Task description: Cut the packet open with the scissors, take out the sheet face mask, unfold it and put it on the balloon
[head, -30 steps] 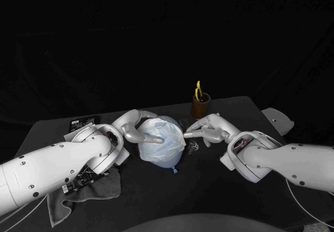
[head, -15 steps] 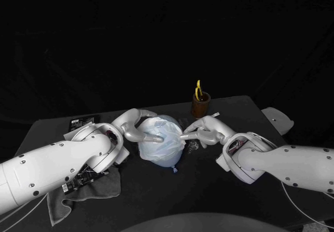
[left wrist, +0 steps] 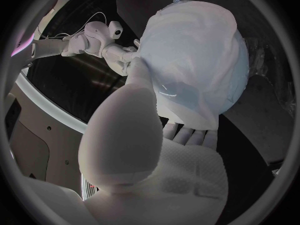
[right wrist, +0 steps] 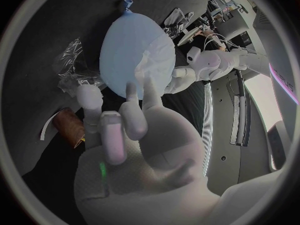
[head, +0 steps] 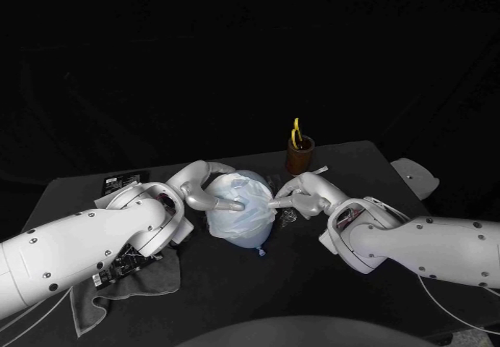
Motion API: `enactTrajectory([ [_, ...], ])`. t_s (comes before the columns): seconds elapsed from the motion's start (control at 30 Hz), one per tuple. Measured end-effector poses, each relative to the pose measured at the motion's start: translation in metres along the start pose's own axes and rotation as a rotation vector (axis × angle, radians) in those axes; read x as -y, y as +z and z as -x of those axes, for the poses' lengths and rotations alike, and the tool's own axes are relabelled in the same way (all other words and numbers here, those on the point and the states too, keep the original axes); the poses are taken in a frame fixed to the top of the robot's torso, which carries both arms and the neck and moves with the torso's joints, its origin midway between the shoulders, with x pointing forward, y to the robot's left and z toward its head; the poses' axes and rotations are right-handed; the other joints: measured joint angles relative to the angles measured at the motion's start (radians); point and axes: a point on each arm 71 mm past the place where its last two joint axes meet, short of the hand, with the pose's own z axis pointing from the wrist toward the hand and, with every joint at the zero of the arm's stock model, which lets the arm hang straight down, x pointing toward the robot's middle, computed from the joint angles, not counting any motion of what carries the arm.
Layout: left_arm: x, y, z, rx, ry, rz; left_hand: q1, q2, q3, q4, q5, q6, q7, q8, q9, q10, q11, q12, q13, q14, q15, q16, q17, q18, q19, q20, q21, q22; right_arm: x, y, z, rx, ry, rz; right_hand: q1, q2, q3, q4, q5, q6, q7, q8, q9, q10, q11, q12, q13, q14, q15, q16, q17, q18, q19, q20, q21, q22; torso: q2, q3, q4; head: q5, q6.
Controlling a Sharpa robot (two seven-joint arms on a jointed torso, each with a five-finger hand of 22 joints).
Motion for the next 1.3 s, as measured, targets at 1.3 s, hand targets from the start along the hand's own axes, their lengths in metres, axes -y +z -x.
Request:
enactTrajectory([
  [1.3,0.000,0.002,-0.001,-0.003,-0.014,0.004,0.004,0.004,0.000,0.000,0.000,0.000,0.000,-0.003,0.000,0.000,0.000,0.000,0.000,0.000,0.000,0.000,0.000,0.000,0.000,0.000,0.000,0.000,0.014,0.003,0.006,0.015,-0.044,-0.034,-0.173,-0.285,0.935,0.109,0.237,-0.012,0.001,0.085,0.100,0.013,-0.022,0.311,0.204,0.014,-0.018,0.009,0.000,-0.022,0.008,-0.016,0.108,0.144,-0.001,0.0000,-0.0001,-0.006,-0.010],
])
